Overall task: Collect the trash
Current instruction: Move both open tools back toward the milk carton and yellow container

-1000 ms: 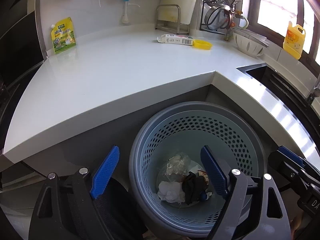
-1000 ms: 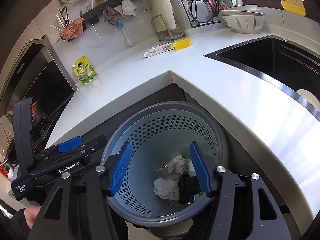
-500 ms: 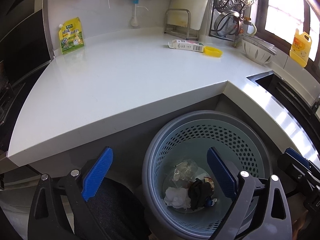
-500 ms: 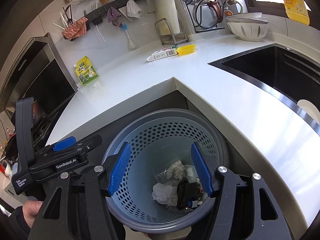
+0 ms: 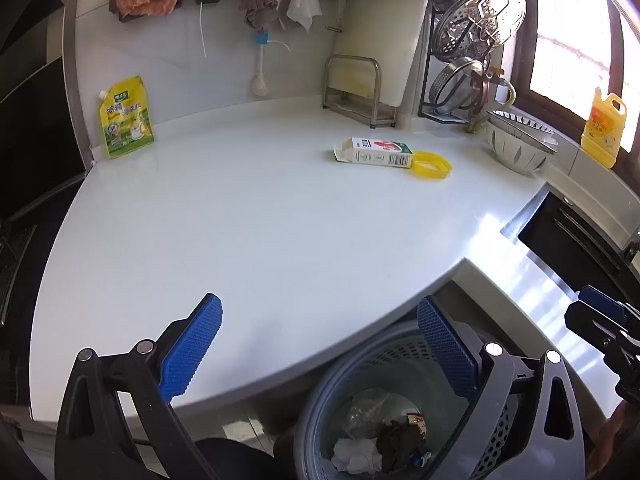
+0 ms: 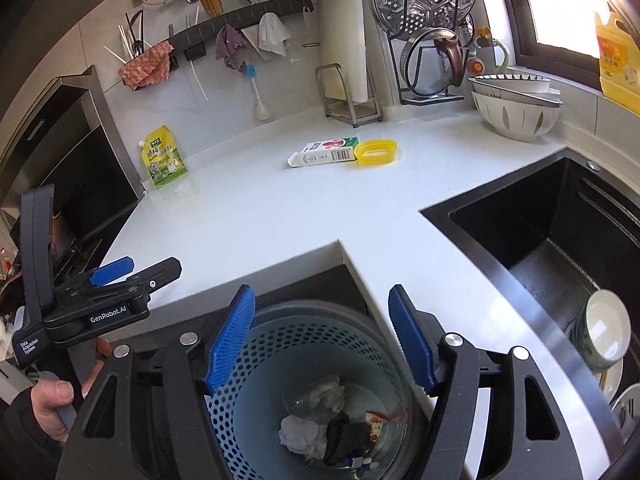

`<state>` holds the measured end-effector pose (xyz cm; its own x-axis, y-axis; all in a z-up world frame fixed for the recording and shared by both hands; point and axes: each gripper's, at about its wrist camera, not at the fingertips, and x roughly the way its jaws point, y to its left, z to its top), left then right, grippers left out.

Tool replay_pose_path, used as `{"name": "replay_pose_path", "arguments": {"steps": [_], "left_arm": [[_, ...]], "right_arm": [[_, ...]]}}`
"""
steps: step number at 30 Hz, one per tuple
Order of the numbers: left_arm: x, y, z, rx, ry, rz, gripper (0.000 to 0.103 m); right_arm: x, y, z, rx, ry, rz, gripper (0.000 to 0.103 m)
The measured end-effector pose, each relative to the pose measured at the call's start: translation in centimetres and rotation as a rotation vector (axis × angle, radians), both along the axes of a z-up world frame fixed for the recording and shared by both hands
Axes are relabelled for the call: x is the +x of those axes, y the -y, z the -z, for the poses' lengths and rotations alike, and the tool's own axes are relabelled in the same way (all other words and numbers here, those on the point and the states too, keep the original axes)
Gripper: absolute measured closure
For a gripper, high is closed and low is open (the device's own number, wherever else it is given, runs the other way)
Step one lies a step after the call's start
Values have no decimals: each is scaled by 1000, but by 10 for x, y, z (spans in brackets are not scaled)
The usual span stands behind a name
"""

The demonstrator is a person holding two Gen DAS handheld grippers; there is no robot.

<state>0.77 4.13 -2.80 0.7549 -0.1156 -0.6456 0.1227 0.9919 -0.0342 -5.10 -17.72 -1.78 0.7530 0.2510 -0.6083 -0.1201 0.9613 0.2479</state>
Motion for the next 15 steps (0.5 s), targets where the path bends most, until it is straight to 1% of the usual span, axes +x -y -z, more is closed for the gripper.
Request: {"name": "replay_pose_path", "arguments": {"steps": [4,7,10,13,15], "left_arm": [[42,2,-13,-19,1,10,7],[74,5,-18,-22,1,11,7],[104,8,-18,-11,0,8,7],[132,8,-16,-5,-3,-4,7],[148,9,-12,-4,-9,-11,7]], "right_arm": [[44,8,-13,-3,-2,-26,37],[79,12,-17,-9,-15,-31,37],[116,16,-16,-26,-32,-21,37],[152,21,-9,-9,-64,-15,37],[174,23,-3,-19,-83,-8,37]]}}
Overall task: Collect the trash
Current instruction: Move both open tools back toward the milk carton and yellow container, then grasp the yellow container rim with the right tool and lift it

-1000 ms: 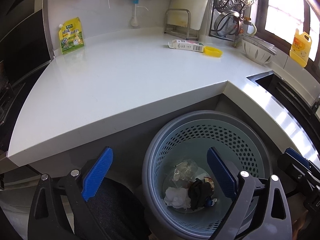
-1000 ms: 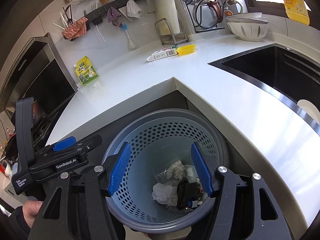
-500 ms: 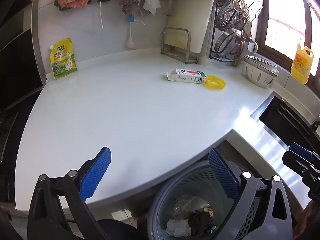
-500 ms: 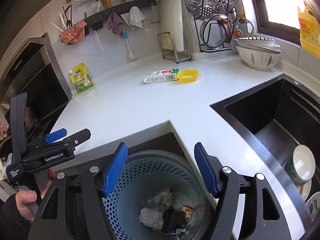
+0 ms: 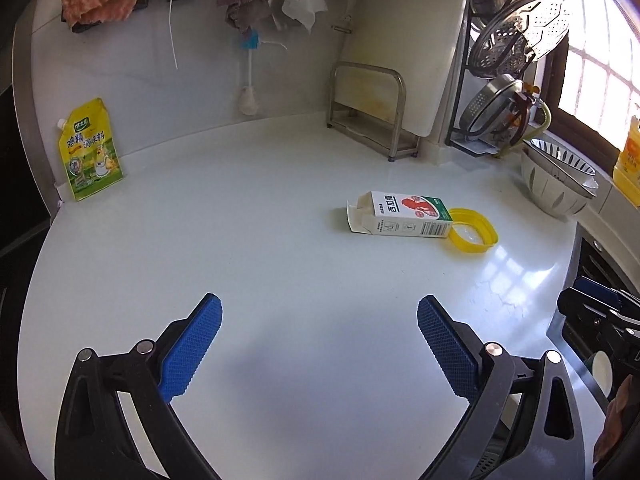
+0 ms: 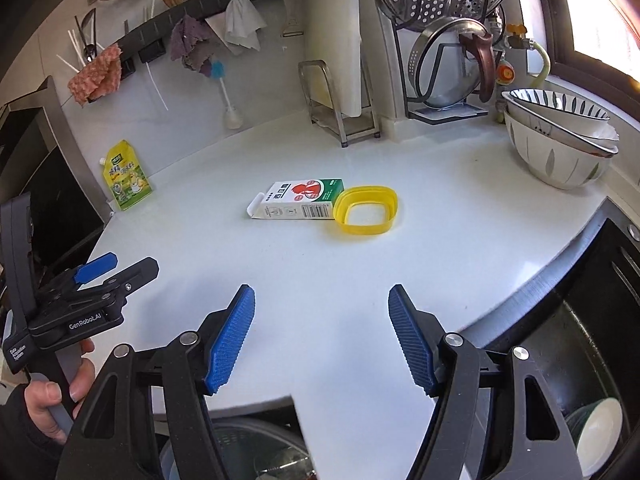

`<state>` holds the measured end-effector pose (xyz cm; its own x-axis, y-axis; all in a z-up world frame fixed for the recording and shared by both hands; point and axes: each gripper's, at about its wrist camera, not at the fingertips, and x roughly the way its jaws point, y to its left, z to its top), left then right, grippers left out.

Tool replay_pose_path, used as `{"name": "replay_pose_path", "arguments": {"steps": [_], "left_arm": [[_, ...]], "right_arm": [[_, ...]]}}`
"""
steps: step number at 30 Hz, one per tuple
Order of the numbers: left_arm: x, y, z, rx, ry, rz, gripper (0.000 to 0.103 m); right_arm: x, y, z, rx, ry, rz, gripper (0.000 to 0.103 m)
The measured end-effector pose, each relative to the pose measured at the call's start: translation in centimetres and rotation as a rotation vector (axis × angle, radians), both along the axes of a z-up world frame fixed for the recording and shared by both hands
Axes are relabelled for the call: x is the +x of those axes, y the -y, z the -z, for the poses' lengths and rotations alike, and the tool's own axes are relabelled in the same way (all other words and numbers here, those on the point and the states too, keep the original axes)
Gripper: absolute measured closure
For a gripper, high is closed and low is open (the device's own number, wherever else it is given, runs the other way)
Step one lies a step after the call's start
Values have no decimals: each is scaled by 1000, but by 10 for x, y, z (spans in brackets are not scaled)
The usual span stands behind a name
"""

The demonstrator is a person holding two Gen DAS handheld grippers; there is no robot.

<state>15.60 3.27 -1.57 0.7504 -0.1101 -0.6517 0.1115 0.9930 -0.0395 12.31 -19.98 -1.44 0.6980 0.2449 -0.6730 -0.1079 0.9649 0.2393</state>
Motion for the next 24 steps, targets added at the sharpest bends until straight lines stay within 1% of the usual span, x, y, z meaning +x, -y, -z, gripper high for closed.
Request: {"name": "replay_pose_path", "arguments": {"steps": [5,9,10,11,13,19,24], "left_arm": [[37,3,9,0,-31,14,7],[59,8,15,28,-33,21,7],[64,8,16,24,-34,21,7],[69,8,17,15,-39,22,7],[78,9,20,1,-51,26,7],[89,10,24,-19,-49,26,7],[90,11,29,-14,-54,37,7]], "right_arm": [[46,0,18,-29,-50,14,37],[75,-1,29,-35,-78,22,36],[81,0,32,-33,-85,26,36],[86,0,34,-29,-91,29,33],[96,0,37,-32,-101,37,32],[117,-5,48,-62,-130,29,29],[129,-7,51,-70,-145,31,29]]}}
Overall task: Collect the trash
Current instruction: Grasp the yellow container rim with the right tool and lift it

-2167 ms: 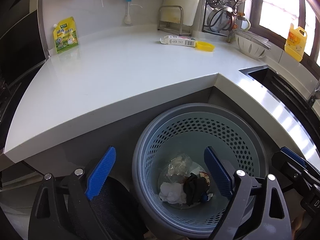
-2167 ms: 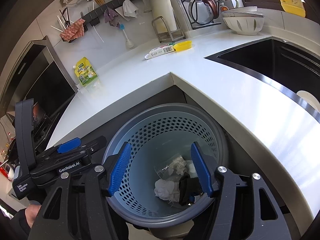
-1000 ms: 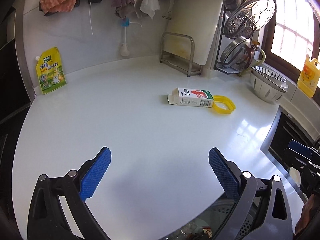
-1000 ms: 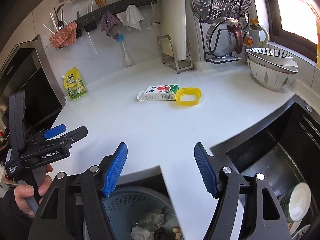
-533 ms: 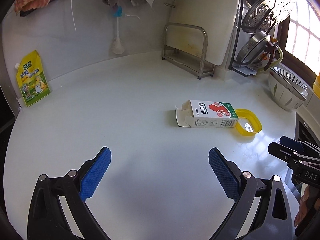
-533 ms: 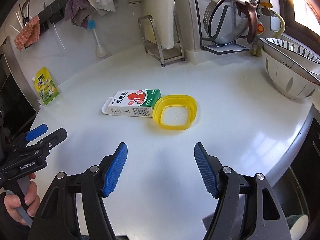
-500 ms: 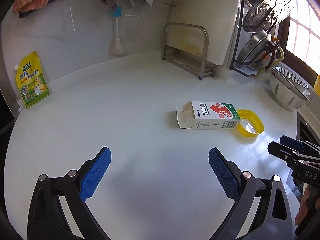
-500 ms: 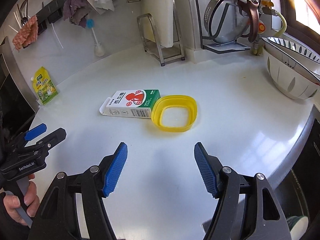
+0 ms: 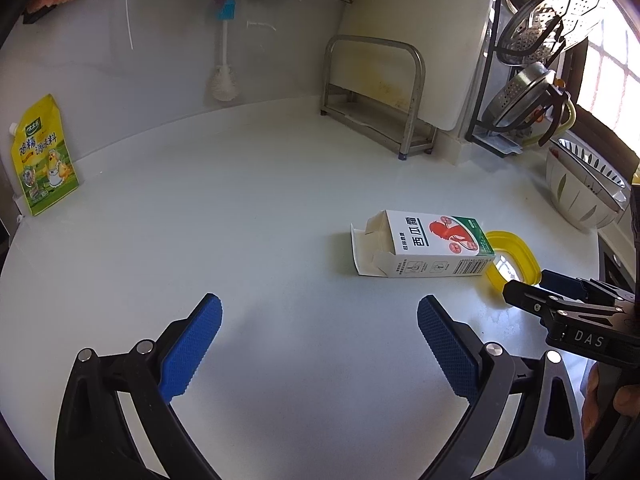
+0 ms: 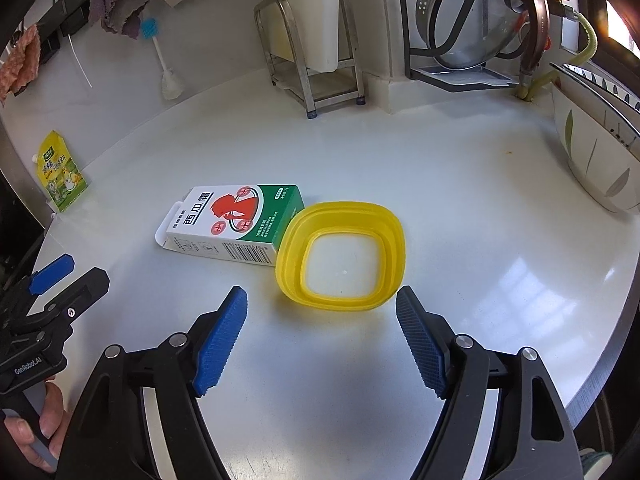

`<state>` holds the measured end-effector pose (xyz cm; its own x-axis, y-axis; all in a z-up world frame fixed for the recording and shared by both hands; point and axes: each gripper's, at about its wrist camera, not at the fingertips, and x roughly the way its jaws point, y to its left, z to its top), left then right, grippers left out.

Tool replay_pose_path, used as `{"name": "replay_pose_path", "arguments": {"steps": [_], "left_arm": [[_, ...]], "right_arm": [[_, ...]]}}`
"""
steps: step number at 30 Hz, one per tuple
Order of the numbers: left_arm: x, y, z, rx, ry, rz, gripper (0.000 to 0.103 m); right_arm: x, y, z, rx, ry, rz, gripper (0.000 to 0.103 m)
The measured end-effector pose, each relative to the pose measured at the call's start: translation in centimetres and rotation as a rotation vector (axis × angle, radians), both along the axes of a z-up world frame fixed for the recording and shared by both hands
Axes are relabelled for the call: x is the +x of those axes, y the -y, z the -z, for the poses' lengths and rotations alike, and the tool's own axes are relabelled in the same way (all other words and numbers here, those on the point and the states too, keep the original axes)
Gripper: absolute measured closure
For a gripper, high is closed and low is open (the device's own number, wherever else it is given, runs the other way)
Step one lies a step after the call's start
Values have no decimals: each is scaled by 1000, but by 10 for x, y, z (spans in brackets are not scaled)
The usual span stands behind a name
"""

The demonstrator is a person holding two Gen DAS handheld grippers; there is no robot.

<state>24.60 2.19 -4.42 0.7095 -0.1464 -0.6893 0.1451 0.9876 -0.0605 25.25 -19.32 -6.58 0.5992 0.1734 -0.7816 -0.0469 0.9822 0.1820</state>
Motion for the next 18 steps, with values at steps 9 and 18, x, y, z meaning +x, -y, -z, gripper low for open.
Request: {"name": "replay_pose_path", "arguments": {"steps": [9,18], "left_arm": [[0,-1,1,-16,0,2,7],[-2,2,1,-16,0,10,7]], "right_arm": [[18,-5,5,-45,-22,14,29],[29,-10,6,-79,-14,-3,30]]}}
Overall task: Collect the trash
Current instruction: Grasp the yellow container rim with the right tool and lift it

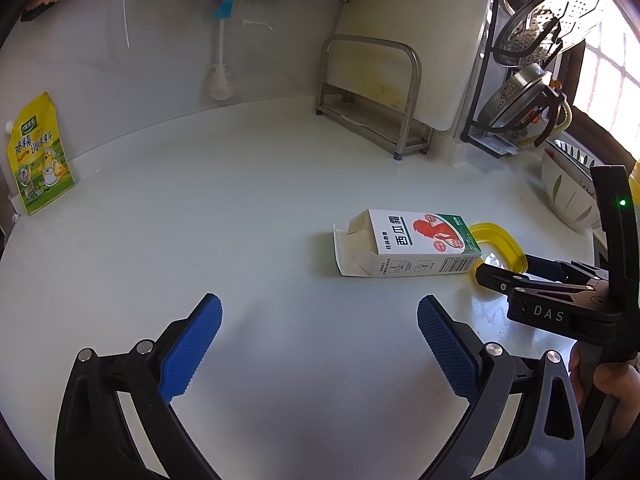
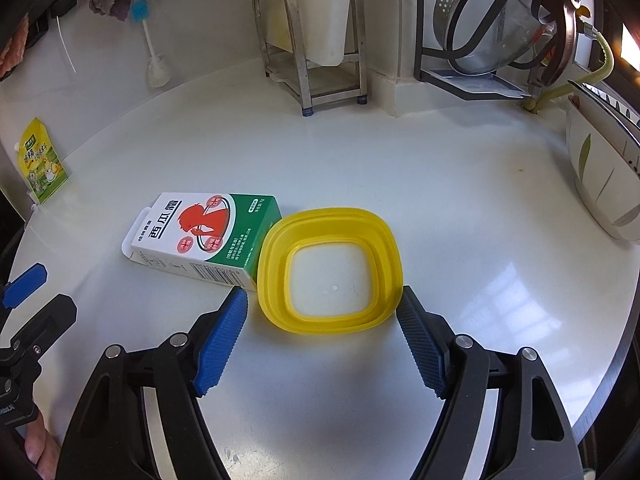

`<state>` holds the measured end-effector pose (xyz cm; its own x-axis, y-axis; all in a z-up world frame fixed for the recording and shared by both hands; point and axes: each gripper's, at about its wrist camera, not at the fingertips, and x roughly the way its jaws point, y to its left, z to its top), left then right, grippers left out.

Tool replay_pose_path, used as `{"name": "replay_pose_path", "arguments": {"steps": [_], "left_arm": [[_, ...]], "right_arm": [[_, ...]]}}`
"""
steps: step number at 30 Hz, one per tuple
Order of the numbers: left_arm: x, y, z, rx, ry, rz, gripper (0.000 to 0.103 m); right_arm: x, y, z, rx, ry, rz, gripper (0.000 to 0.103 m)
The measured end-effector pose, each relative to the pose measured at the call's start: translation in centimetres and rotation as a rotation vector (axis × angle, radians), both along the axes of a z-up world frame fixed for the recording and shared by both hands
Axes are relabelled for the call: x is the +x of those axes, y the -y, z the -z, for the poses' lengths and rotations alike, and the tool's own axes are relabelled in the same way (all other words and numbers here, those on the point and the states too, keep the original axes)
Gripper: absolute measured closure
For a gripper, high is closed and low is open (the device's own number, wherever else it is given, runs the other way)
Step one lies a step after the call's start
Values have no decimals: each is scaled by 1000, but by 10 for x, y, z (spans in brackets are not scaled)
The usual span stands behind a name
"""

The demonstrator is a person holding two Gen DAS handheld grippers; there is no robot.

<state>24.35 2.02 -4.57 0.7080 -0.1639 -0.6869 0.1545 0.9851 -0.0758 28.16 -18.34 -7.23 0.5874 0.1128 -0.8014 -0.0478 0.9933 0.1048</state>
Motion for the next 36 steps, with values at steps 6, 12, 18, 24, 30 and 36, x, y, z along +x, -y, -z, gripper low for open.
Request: {"name": "replay_pose_path", "arguments": {"steps": [6,12,18,24,30,36], "left_arm": [[0,2,1,-3,-5,2,7],[0,6,2,-3,-9,-2,7],[11,12,-2,0,7,-35,7],[27,24,1,17,-21,-45,7],[34,46,1,43,-17,-31,7],[42,56,-7,105,25,96,7]], "right_arm": [[0,4,-2,18,15,4,37],[-7,16,-5,50,29,28,37],[-18,31,-8,89,37,47,37],[-27,46,-19,130,66,66,37],[-32,56,-20,129,76,80,37],[-33,67,-23,154,85,91,37]]}}
